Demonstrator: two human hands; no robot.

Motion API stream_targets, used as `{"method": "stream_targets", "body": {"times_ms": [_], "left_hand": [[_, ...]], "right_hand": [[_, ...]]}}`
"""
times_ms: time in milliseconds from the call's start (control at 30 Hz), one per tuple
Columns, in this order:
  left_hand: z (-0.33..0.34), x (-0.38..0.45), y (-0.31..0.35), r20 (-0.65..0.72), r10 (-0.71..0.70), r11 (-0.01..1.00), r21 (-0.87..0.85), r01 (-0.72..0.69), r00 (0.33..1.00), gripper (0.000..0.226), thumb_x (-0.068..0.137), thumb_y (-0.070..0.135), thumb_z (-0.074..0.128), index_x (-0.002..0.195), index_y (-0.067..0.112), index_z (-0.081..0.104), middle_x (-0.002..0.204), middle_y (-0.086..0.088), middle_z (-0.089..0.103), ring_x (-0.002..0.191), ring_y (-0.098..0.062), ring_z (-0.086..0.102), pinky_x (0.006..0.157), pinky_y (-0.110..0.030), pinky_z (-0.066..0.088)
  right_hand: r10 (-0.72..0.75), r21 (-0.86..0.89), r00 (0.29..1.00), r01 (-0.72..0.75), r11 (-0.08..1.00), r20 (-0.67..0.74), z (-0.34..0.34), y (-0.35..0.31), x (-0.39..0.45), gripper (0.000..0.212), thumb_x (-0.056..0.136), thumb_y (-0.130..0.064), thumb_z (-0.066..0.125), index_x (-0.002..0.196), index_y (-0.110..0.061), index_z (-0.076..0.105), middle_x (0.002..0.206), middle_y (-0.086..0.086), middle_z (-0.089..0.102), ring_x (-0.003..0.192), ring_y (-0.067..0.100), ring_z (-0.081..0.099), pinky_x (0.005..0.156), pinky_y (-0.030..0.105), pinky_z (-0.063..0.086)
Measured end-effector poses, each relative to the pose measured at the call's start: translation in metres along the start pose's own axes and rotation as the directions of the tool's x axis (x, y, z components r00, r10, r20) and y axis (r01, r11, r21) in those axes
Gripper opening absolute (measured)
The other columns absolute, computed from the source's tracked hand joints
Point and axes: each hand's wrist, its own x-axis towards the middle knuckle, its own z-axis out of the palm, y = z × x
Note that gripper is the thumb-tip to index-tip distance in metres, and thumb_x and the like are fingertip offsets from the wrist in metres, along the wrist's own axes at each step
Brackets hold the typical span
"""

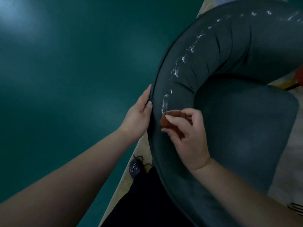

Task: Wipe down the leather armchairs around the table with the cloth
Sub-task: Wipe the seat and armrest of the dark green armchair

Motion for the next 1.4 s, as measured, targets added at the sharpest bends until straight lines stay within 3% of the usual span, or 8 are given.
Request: {"method": "stream_targets", "body": {"times_ms": [133,367,533,700,833,1000,1167,1400], "left_hand": [[-0.004,0.000,0.004,0.027,-0.048,0.997,-0.066,0.050,0.998,0.048,0.104,0.013,0.033,0.145,0.037,0.033,0.145,0.004,0.046,0.134,-0.021,0.042,0.111,-0.048,0.034],[-0.010,0.002,0.009,0.095,-0.083,0.989,-0.115,0.093,0.992,0.050,0.103,0.011,0.034,0.145,0.038,0.033,0.144,0.002,0.048,0.133,-0.021,0.044,0.109,-0.050,0.036],[-0.016,0.011,0.007,0.162,-0.051,0.997,-0.053,0.061,0.985,0.054,0.103,0.011,0.036,0.146,0.040,0.027,0.145,0.008,0.045,0.131,-0.015,0.045,0.109,-0.049,0.037],[-0.022,0.019,0.006,0.237,-0.012,1.000,0.025,0.006,0.971,0.056,0.103,0.009,0.034,0.151,0.033,0.020,0.150,0.015,0.033,0.139,-0.004,0.030,0.117,-0.030,0.024],[-0.029,0.027,0.011,0.267,-0.004,1.000,0.018,-0.001,0.964,0.053,0.104,0.009,0.032,0.151,0.028,0.021,0.154,0.008,0.030,0.140,-0.006,0.029,0.118,-0.039,0.024],[-0.034,0.052,0.029,0.264,-0.026,0.997,0.072,0.007,0.964,0.050,0.104,0.017,0.032,0.147,0.041,0.024,0.146,0.001,0.043,0.133,-0.018,0.042,0.109,-0.047,0.037],[-0.035,0.070,0.039,0.321,-0.024,0.997,0.077,-0.001,0.947,0.051,0.105,0.017,0.030,0.149,0.040,0.021,0.151,0.004,0.038,0.138,-0.016,0.036,0.112,-0.050,0.031],[-0.034,0.081,0.039,0.365,-0.035,0.996,0.087,0.004,0.930,0.051,0.104,0.021,0.032,0.148,0.044,0.020,0.148,0.003,0.043,0.134,-0.020,0.042,0.109,-0.050,0.037]], "right_hand": [[-0.063,-0.043,0.998,0.062,0.997,-0.027,0.009,0.001,0.045,0.022,0.079,-0.019,0.075,0.100,-0.012,0.073,0.104,0.018,0.053,0.096,0.034,0.054,0.080,0.050,0.049],[-0.075,-0.047,0.997,0.074,0.996,-0.004,0.002,-0.008,0.006,0.022,0.083,-0.028,0.071,0.103,-0.020,0.068,0.105,0.011,0.053,0.095,0.026,0.052,0.080,0.044,0.048],[-0.085,-0.148,0.996,0.079,0.986,-0.034,0.015,-0.008,0.063,0.017,0.080,-0.023,0.076,0.092,-0.011,0.075,0.099,0.015,0.056,0.091,0.030,0.051,0.081,0.038,0.044],[-0.016,-0.165,0.999,0.007,0.986,-0.052,0.011,-0.016,0.038,0.023,0.083,-0.030,0.070,0.098,-0.013,0.075,0.102,0.012,0.057,0.095,0.025,0.051,0.085,0.033,0.042],[-0.047,-0.197,0.999,0.049,0.979,0.019,0.012,-0.020,0.045,0.023,0.083,-0.032,0.067,0.095,-0.014,0.075,0.100,0.012,0.059,0.091,0.027,0.053,0.080,0.041,0.045],[0.012,-0.241,0.995,-0.034,0.970,-0.096,0.023,-0.014,0.100,0.019,0.078,-0.024,0.077,0.093,-0.012,0.075,0.098,0.015,0.059,0.088,0.033,0.053,0.077,0.042,0.047],[0.025,-0.222,0.994,-0.048,0.974,-0.105,0.019,-0.019,0.047,0.025,0.084,-0.034,0.069,0.100,-0.015,0.073,0.099,0.010,0.057,0.090,0.026,0.053,0.079,0.040,0.046],[0.143,-0.223,0.957,-0.201,0.954,-0.254,0.022,0.001,0.123,0.021,0.079,-0.022,0.077,0.098,-0.012,0.074,0.098,0.014,0.056,0.092,0.032,0.052,0.084,0.031,0.042]]}}
